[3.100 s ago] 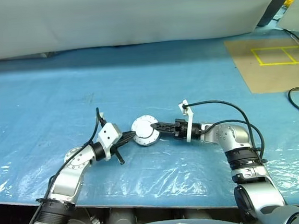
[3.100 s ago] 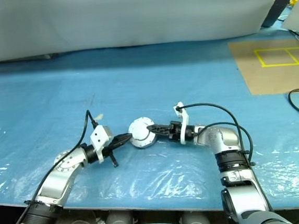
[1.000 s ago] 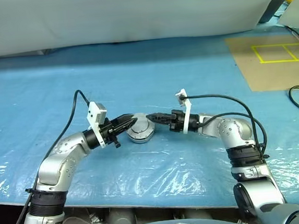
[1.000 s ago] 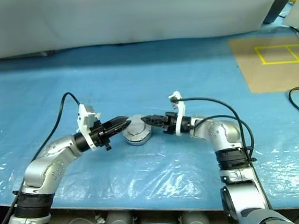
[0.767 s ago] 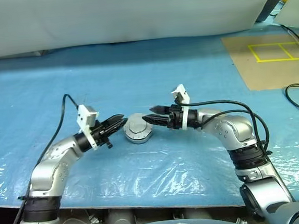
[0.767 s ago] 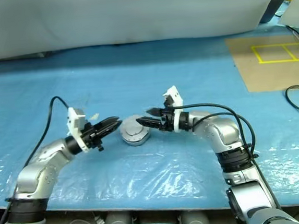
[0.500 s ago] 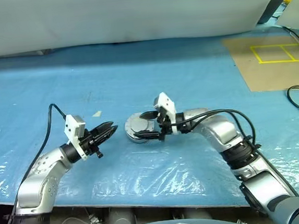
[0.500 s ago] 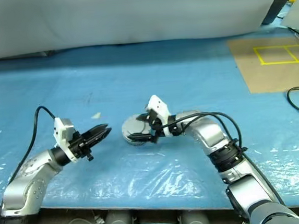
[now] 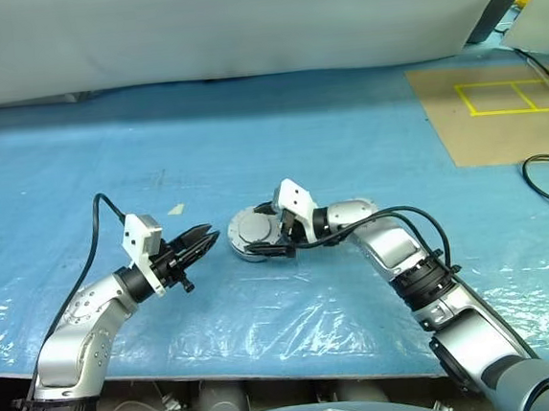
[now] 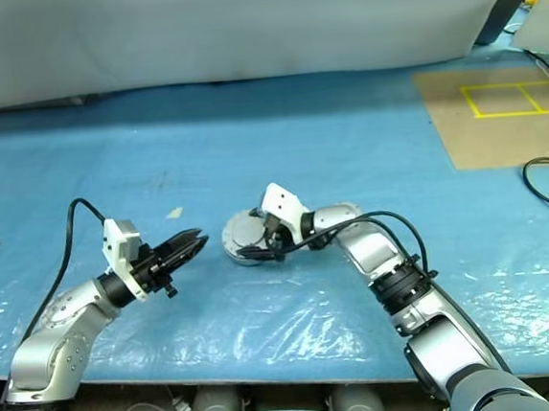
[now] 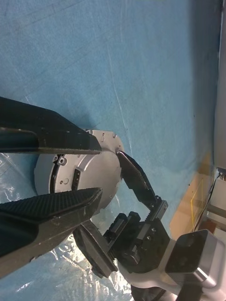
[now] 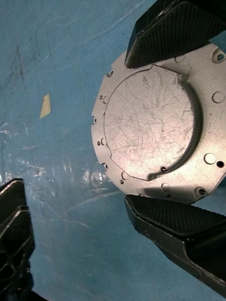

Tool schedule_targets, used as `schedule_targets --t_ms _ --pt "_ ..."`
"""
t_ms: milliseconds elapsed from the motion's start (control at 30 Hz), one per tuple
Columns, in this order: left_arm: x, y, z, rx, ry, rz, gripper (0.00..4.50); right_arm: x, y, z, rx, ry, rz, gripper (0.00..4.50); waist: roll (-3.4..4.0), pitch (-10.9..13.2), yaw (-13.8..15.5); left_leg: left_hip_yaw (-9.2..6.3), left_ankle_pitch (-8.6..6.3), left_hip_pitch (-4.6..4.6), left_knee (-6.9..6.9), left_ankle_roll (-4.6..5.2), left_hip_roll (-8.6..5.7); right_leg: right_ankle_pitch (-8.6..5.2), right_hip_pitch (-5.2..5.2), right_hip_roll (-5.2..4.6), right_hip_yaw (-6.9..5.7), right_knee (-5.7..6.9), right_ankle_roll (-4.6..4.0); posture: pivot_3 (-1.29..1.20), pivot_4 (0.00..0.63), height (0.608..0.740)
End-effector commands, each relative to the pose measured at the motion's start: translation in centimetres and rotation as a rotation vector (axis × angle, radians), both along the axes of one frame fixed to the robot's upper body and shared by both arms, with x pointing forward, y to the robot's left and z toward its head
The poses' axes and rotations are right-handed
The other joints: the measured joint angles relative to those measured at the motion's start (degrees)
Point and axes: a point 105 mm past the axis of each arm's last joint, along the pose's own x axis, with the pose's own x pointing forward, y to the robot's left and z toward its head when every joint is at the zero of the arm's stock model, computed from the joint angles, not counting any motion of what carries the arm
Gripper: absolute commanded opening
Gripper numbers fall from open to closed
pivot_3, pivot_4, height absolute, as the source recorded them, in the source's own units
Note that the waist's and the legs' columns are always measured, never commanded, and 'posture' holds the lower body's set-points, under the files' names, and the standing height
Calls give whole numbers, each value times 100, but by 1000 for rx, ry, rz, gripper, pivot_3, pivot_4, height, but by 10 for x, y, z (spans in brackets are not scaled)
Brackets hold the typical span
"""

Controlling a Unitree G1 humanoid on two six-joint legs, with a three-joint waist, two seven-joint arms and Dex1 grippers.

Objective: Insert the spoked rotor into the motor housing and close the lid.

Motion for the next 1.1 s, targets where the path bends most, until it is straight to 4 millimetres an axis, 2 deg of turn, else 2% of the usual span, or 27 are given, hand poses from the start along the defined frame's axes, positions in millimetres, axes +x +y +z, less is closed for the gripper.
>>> schedule_targets --t_ms 33,133,233,300,333,533,767,900,1100 --pt "-2 2 7 13 -44 -1 1193 -4 4 -6 -20 -18 24 4483 0 0 -9 0 0 0 1 0 0 0 0 0 0 2 0 0 150 740" --pt "-4 4 5 25 -39 -2 1193 -4 5 -7 -24 -23 27 4483 0 0 -51 0 0 6 4 0 1 0 4 0 1 8 0 0 150 740" --pt "-8 8 -2 58 -31 -4 1193 -3 5 -9 -33 -27 36 3878 -2 -1 -99 -1 0 9 5 1 4 0 9 -1 1 7 -1 0 150 740" --pt "-10 13 -7 76 -23 8 1193 -3 3 -11 -51 -28 41 3259 -2 -1 -114 -1 0 11 6 1 9 -1 10 -1 1 7 -1 0 150 740" --pt "-10 15 -8 76 -20 17 1193 -3 3 -12 -57 -29 42 3123 -2 -1 -117 -1 0 11 6 1 13 -1 10 -1 1 7 -2 0 150 740" --pt "-10 19 -10 60 -10 47 1193 -3 5 -8 -44 -23 42 3126 -3 -1 -117 1 0 20 7 1 24 -1 18 0 1 7 -3 0 150 740" --pt "-11 14 -13 47 -3 49 1193 -1 13 2 -32 -23 46 3126 -3 -1 -124 2 -1 35 7 1 28 -6 31 1 1 7 -11 0 150 740" --pt "-11 11 -14 38 1 47 1193 -4 12 -13 -65 20 36 3126 -3 -1 -128 2 -1 37 7 2 30 -6 31 1 1 7 -13 0 150 740" --pt "-11 7 -13 36 0 40 1193 5 -10 -58 -208 23 -54 3126 -4 -3 -131 8 -2 82 6 1 35 -21 68 1 5 7 -37 0 150 740"
